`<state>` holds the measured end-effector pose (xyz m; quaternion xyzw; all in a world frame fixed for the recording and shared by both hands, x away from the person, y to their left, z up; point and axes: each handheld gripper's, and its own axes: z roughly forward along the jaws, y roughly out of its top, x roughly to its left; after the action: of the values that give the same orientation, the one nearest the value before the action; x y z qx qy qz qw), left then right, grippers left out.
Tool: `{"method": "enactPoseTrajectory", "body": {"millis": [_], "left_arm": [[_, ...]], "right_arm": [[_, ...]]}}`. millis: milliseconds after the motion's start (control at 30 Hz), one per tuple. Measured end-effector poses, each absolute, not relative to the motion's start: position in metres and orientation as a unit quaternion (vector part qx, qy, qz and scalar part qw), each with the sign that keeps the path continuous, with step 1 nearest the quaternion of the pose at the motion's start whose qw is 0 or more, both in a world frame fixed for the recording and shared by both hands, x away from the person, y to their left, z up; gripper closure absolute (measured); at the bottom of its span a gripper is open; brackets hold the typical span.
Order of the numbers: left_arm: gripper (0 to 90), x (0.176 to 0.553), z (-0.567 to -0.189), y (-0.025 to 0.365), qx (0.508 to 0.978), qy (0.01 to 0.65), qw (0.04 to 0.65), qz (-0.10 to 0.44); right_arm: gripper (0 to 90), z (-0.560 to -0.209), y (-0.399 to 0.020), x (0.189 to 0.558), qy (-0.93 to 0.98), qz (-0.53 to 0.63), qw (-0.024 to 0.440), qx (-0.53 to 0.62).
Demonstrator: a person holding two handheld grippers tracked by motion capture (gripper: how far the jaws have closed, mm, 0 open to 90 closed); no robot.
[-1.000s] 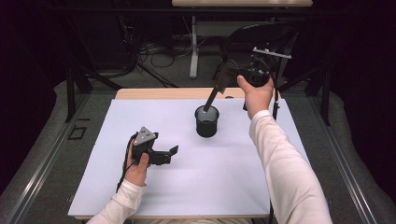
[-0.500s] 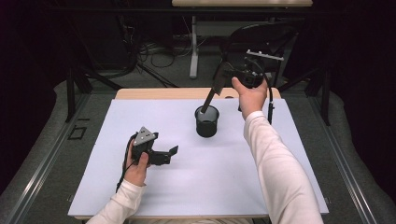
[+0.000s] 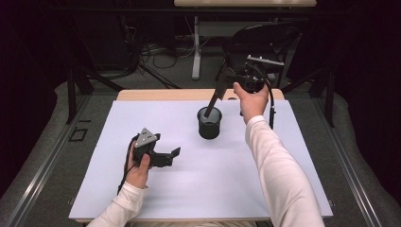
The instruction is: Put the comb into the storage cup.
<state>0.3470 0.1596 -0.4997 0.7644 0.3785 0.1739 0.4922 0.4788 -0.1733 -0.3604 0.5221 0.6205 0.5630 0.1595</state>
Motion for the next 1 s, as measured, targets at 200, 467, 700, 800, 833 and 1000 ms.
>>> {"method": "enactPoseTrajectory", "body": {"millis": [200,467,700,800,833,1000], "left_arm": [[3.7,0.347,-0.5,0.159,0.764,0.379,0.492,0.172],[3.6,0.348,-0.5,0.159,0.763,0.381,0.494,0.169],[3.6,0.347,-0.498,0.161,0.759,0.383,0.5,0.169],[3.6,0.347,-0.498,0.161,0.758,0.383,0.501,0.166],[3.7,0.347,-0.498,0.161,0.757,0.384,0.502,0.165],[3.6,0.347,-0.498,0.161,0.756,0.384,0.503,0.166]], "right_arm": [[86.7,-0.368,-0.174,0.48,0.62,0.561,0.157,0.527],[86.7,-0.378,-0.175,0.482,0.616,0.56,0.152,0.533],[86.6,-0.384,-0.176,0.484,0.61,0.563,0.147,0.537],[86.7,-0.389,-0.176,0.483,0.607,0.565,0.144,0.539],[86.7,-0.39,-0.175,0.483,0.607,0.564,0.144,0.541],[86.7,-0.398,-0.176,0.485,0.602,0.564,0.138,0.549]]}}
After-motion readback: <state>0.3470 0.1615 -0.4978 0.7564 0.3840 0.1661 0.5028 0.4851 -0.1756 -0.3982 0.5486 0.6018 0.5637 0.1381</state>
